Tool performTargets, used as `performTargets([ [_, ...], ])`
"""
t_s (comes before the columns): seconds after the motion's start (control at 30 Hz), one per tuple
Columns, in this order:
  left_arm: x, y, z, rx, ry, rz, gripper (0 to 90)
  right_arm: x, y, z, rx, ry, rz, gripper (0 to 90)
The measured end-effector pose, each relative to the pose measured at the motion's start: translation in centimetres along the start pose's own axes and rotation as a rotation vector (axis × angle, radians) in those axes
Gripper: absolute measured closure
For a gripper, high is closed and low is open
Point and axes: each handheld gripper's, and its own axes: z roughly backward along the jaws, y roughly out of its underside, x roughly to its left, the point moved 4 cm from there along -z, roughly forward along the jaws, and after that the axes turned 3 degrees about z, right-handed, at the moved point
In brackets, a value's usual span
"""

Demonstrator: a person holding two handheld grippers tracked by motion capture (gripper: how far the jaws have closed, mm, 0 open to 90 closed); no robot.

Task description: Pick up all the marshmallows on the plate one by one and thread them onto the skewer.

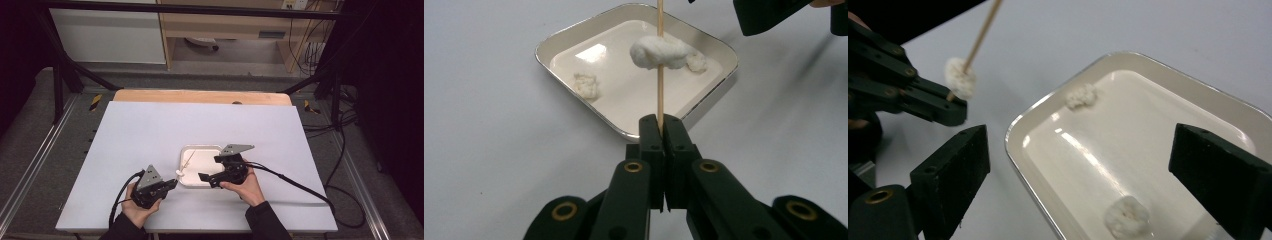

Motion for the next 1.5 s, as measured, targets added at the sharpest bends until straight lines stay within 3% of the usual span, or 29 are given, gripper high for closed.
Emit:
performTargets([
  [0.2,0.1,0.1,0.1,0.005,0.005,0.0,88.6,-1.3,1.2,0.1,0.065,0.055,0.019,15.5],
  [0.37,0.2,0.2,0.1,0.006,0.007,0.003,88.6,-2.0,2.4,-0.5,0.134,0.103,0.068,23.7],
  [0.47,0.2,0.2,0.1,0.007,0.008,0.003,88.6,-2.2,2.8,-0.8,0.149,0.112,0.086,30.0],
  [0.8,0.1,0.2,0.0,0.008,0.013,0.0,88.6,-2.2,3.3,-1.4,0.178,0.109,0.105,48.6],
  [1.17,0.1,0.2,0.0,0.007,0.013,0.0,88.6,-2.0,3.6,-1.4,0.184,0.131,0.164,64.7],
  [1.5,0.0,0.2,0.0,0.004,0.017,-0.004,88.6,-1.9,3.5,-1.2,0.173,0.122,0.136,69.9],
])
